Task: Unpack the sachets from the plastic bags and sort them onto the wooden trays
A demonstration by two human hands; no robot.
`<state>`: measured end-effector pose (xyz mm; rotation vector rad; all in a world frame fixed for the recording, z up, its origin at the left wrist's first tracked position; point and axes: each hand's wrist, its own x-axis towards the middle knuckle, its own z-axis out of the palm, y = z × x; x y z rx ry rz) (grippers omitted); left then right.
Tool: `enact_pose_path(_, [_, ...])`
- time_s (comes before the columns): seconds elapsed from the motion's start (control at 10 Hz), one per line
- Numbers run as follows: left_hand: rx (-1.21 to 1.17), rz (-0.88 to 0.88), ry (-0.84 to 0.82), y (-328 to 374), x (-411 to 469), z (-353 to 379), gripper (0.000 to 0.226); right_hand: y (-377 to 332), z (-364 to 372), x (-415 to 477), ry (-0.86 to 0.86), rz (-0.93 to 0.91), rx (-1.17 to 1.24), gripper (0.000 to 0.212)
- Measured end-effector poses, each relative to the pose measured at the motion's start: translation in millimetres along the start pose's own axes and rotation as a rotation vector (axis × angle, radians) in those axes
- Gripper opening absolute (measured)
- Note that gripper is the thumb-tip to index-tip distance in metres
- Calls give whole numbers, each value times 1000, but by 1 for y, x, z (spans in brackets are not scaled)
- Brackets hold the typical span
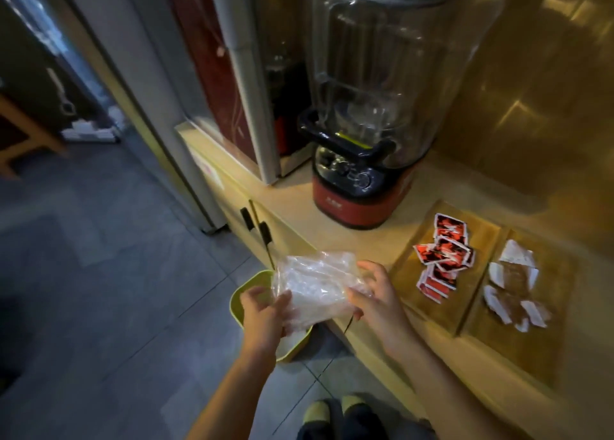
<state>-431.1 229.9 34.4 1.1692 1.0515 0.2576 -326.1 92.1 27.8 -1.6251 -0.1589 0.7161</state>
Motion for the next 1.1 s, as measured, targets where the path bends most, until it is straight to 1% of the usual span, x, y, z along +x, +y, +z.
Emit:
enact_pose_path(0.1, [-4,71,120,-2,11,-17,45,11,29,16,19,5,-103,47])
enact_pose_path(0.2, [79,162,190,-10,32,-30,35,24,58,39,48,-45,-254,40])
enact_pose_path(0.3, [310,241,241,-27,62,-40,24,41,84,58,21,-191,-426,32])
enact_pose_path(0.4, [494,355,250,-45,93,-47,34,65,102,83,14,-377,-518,32])
enact_pose_path(0.5, [685,466,227,-74,128,-52,48,102,113,115,-33,-498,-638,39])
enact_pose_path(0.6, [873,489,212,-119,169,-59,53,149,117,148,-73,-504,-865,38])
enact_pose_path(0.7, [1228,303,64,-175,211,-67,63,200,123,176,-237,-282,-1242,52])
enact_pose_path(0.8, [1481,-59,-259,-226,235,-82,69,250,124,193,-545,9,-1506,65])
enact_pose_path(0.9, [1491,-228,-365,-241,236,-89,62,265,126,198,-568,49,-1581,66])
enact_pose_path(1.0, [1366,-160,-259,-230,231,-92,47,254,131,200,-617,3,-1573,60])
enact_pose_path(1.1, [1272,-66,-99,-205,225,-95,37,230,137,204,-586,-89,-1527,57])
